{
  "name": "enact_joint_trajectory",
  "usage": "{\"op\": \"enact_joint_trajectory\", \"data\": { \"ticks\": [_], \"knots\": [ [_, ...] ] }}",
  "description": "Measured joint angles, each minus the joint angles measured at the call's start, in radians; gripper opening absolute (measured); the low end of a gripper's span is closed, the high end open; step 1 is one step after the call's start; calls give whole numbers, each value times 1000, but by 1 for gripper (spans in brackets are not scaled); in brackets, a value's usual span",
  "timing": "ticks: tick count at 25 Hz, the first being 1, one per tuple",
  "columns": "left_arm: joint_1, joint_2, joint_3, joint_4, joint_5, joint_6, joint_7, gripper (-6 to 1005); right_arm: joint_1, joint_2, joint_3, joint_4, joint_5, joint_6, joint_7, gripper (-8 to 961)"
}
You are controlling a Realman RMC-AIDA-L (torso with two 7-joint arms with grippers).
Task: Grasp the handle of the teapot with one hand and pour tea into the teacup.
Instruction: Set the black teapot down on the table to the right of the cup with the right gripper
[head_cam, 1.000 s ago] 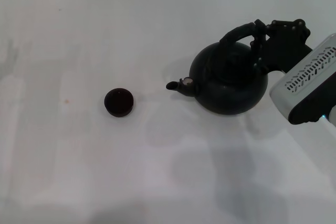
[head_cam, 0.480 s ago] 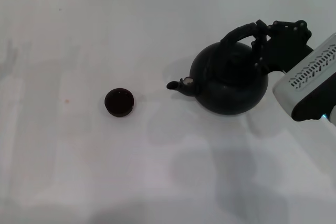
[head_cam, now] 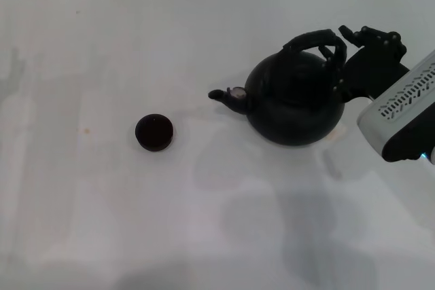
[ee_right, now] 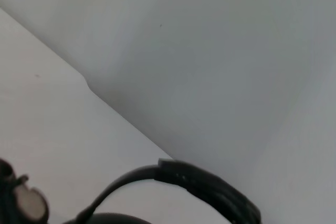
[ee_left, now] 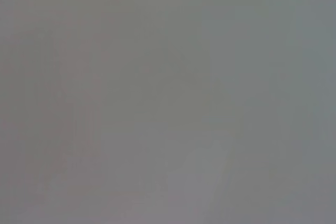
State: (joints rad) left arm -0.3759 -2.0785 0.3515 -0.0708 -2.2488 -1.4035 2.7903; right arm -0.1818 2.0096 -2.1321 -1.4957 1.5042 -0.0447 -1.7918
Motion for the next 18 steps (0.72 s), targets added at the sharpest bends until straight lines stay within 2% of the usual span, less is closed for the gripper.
{"op": "enact_joint_trajectory", "data": {
  "ticks": [12,14,17,18],
  "knots": [
    [-3,0,-1,0,0,0,0,892,-30,-7,9,-38,-9,13,-8,582],
    [-5,0,-2,0,0,0,0,892,-51,-7,29,-54,-10,45,-8,648],
    [-11,0,-2,0,-1,0,0,892,-92,-6,96,-78,-10,163,-7,748],
    [-13,0,-2,0,-1,0,0,892,-102,-6,117,-84,-10,198,-6,747]
  ]
}}
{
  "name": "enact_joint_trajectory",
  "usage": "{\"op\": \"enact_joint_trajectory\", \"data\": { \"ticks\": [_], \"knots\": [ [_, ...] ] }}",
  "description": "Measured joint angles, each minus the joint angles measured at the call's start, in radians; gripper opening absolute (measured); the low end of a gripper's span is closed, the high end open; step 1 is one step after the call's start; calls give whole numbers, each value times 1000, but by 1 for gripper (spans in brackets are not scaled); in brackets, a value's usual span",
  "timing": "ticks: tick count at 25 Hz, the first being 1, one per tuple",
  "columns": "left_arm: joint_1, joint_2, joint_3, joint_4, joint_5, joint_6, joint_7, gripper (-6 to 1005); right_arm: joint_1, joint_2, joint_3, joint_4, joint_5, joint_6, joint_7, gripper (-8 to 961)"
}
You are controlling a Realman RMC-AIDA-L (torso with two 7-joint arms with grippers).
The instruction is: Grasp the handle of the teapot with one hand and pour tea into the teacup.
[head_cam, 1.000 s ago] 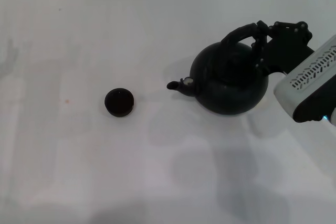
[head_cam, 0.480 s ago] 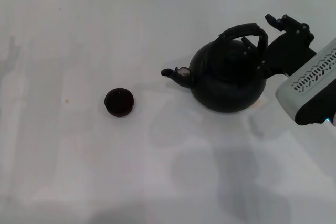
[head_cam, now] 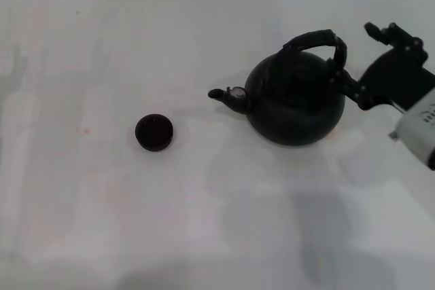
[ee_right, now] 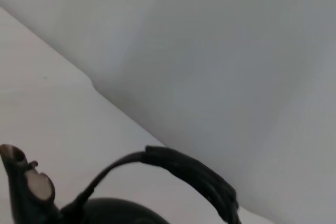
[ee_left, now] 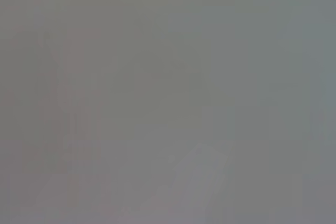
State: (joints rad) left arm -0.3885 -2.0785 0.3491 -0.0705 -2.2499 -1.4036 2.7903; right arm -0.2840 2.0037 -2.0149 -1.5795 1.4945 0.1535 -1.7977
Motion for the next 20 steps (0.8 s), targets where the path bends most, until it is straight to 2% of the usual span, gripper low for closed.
{"op": "enact_joint_trajectory", "data": {
  "ticks": [6,11,15,20],
  "knots": [
    [-9,0,0,0,-4,0,0,893,-49,0,115,-31,11,216,7,738],
    [-10,0,1,0,-4,0,0,893,-42,7,330,21,170,494,1,732],
    [-7,0,1,-1,-4,1,0,893,82,7,526,260,367,723,-2,727],
    [-10,0,2,-7,0,1,0,893,314,9,756,690,478,944,-74,723]
  ]
}}
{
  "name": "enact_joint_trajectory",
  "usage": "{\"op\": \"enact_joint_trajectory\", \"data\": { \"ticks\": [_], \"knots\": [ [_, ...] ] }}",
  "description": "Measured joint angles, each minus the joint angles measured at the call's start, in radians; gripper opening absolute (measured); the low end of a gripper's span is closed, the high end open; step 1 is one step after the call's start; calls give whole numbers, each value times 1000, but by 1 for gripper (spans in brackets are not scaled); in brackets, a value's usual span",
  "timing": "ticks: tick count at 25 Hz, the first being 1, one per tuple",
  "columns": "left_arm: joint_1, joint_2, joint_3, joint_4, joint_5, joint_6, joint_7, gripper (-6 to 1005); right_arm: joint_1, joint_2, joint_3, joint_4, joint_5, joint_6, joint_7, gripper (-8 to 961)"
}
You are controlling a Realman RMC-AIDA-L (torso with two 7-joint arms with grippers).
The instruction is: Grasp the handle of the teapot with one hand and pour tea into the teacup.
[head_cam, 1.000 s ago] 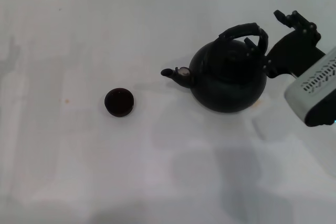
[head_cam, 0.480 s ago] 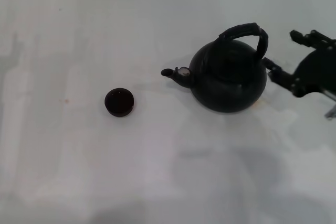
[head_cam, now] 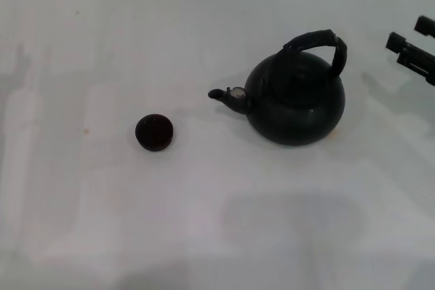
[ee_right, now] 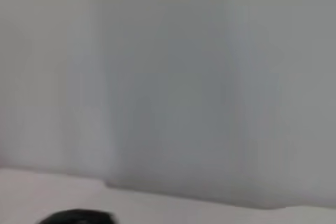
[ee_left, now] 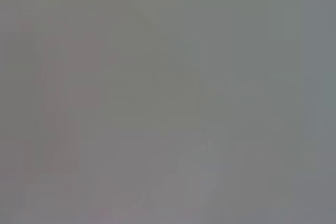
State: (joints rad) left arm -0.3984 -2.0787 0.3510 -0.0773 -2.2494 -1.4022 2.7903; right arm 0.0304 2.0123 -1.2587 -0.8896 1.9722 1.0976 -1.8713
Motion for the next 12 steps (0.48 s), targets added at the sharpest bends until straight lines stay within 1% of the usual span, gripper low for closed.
{"op": "enact_joint_trajectory", "data": {
  "ticks": [1,3,5,9,12],
  "knots": [
    [0,0,0,0,0,0,0,893,49,1,44,95,16,23,-52,723],
    [0,-1,0,-1,1,0,0,893,109,3,91,221,46,35,-136,723],
    [1,-1,0,-1,1,0,0,893,161,6,118,339,117,30,-271,723],
    [2,-1,2,-2,1,0,0,893,208,10,114,496,336,21,-529,723],
    [6,-3,3,-3,1,0,0,893,224,11,121,559,430,23,-589,723]
  ]
}}
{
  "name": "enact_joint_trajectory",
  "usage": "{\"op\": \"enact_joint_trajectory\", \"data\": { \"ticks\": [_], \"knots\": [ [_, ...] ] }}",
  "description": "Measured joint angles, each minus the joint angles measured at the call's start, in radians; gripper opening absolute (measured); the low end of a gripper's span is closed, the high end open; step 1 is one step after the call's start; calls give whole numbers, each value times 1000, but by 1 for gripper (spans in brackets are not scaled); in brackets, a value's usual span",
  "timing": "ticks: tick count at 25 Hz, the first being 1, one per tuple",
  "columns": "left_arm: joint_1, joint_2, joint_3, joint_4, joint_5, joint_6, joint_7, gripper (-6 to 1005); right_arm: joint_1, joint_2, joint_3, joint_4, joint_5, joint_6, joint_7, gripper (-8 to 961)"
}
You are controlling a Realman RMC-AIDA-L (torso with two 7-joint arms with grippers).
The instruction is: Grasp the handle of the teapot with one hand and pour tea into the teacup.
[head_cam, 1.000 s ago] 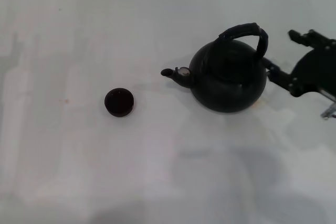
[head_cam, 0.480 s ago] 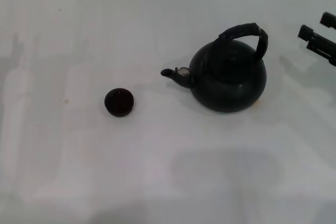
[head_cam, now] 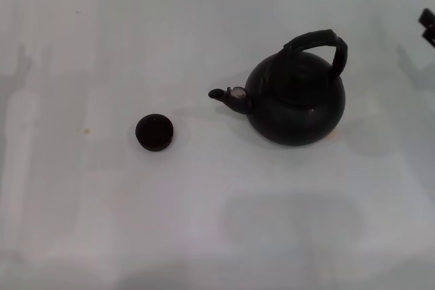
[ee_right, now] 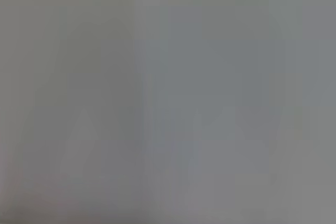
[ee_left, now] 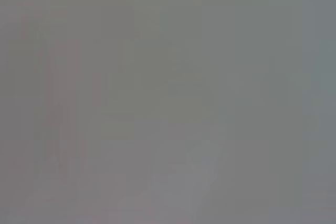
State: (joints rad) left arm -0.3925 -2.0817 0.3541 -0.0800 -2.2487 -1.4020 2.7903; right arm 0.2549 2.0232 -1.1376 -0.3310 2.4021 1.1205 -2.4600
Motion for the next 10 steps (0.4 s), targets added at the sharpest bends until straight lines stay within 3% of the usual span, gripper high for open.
{"op": "enact_joint_trajectory", "data": {
  "ticks": [5,10],
  "knots": [
    [5,-2,4,-15,2,0,0,892,9,-1,21,52,138,-43,-45,723],
    [13,-2,4,-40,3,0,0,892,17,-5,80,75,164,-48,-67,723]
  ]
}}
